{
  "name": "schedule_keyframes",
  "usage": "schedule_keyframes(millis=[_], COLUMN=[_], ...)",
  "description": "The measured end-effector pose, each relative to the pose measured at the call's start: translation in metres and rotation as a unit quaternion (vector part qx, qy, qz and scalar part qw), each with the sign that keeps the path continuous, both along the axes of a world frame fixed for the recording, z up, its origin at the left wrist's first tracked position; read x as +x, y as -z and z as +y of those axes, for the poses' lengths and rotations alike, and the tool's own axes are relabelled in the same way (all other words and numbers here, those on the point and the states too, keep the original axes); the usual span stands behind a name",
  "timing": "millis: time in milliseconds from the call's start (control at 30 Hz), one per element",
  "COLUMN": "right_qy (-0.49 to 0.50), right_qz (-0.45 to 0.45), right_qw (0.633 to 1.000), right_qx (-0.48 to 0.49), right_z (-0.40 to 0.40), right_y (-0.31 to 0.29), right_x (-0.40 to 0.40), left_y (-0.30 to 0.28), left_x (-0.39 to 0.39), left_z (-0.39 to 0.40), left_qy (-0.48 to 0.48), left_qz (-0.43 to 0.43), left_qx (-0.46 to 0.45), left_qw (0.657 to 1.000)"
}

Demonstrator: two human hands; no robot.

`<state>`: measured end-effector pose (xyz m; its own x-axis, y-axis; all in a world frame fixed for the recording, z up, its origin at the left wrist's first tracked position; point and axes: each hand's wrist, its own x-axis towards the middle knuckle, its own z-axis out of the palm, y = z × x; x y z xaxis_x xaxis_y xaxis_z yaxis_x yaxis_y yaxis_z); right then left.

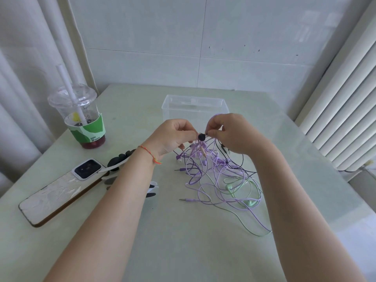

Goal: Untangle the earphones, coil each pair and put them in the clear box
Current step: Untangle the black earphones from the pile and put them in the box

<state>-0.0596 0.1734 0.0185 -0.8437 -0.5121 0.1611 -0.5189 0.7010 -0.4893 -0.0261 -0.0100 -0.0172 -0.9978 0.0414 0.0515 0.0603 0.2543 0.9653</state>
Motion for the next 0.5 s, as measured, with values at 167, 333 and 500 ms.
schedule_keyframes(millis=[167, 333, 500], right_qy=[0.042, 0.084, 0.103], right_qz=[0.067, 0.085, 0.099], right_qw=[0.994, 0.99, 0.98], right_qx=[0.07, 0.076, 0.136], right_z=[-0.007, -0.013, -0.018], right_y=[0.0, -0.003, -0.007], right_x=[0.005, 0.012, 0.017], left_y=[0.0, -0.003, 0.0], left_x=[-0.002, 0.0, -0.001], left_z=[0.003, 0.008, 0.012], left_qy=[-0.028, -0.065, -0.094], left_qz=[0.022, 0.067, 0.104], left_qx=[-0.065, -0.124, -0.186], left_qw=[0.997, 0.988, 0.973])
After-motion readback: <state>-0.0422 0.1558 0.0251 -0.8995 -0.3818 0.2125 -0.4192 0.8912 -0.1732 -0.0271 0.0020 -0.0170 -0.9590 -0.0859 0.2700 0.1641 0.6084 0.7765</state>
